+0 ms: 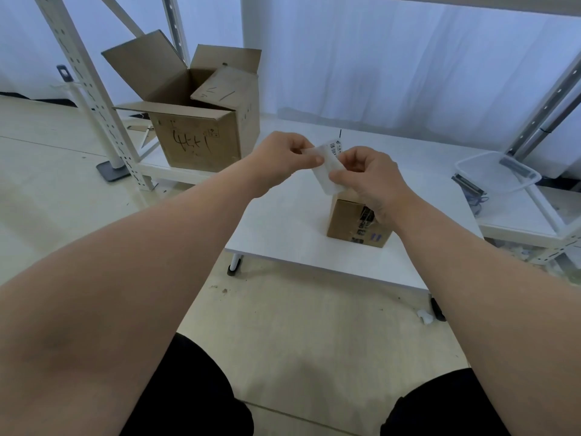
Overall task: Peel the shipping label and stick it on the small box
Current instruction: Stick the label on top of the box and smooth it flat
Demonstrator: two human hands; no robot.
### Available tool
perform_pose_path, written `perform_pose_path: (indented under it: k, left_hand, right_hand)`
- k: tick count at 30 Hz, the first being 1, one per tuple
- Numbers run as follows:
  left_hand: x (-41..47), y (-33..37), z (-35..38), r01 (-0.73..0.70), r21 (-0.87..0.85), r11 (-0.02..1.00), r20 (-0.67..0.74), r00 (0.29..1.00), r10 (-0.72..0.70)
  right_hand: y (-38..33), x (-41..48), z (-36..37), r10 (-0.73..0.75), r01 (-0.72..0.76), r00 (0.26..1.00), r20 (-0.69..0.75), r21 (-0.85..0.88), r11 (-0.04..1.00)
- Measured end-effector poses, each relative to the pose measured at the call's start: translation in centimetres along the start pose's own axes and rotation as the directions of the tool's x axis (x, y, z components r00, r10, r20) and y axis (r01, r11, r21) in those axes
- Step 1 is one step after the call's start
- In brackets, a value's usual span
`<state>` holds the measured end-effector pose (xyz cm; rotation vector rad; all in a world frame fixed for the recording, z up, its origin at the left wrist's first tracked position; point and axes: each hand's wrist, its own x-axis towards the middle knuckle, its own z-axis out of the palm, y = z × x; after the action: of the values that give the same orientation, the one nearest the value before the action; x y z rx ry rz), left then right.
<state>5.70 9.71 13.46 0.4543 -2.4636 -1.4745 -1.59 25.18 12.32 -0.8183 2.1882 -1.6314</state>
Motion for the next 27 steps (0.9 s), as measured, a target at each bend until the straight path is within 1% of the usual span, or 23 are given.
perform_pose_path:
  k: [3, 5, 7, 11, 14, 21, 27]
  left_hand:
    - [-0.1, 0.1, 0.3, -0.11, 0.227, 0.968, -0.011, 0.993, 0.115]
    - [-0.2, 0.2, 0.4, -0.162, 0.333, 0.929, -0.003, 0.985, 0.173]
    - [-0.3, 0.3, 0.5, -0.193, 0.371, 0.908, 0.006, 0.979, 0.206]
    - [-0.1, 0.1, 0.3, -0.178, 0.389, 0.904, -0.009, 0.98, 0.197]
    - [0.0, -0.3, 0.1, -0.166, 0.365, 0.916, -0.021, 0.982, 0.186]
    - [0.0, -0.5, -0.1, -0.055, 0.167, 0.984, -0.009, 0.998, 0.057]
    - [0.2, -1.0, -0.2, 0.015, 0.051, 0.999, 0.019, 1.0, -0.016]
  right_hand:
    - [0.0, -0.2, 0.1, -0.02, 0.02, 1.0, -0.002, -0.038, 0.999]
    - [0.0, -0.2, 0.2, -0.045, 0.044, 0.999, -0.01, -0.031, 0.999]
    - [0.0, -0.1, 0.3, -0.06, 0.06, 0.998, -0.026, -0.031, 0.998]
    - [0.2, 0.2, 0.0, -0.077, 0.074, 0.996, -0.053, -0.052, 0.996]
    - [0.3, 0.2, 0.0, -0.043, 0.041, 0.998, -0.055, -0.029, 0.999]
    - [0.3, 0.4, -0.1, -0.002, 0.004, 0.998, -0.059, 0.027, 1.0]
    - [0.2, 0.5, -0.2, 0.035, -0.026, 0.998, -0.061, 0.145, 0.989]
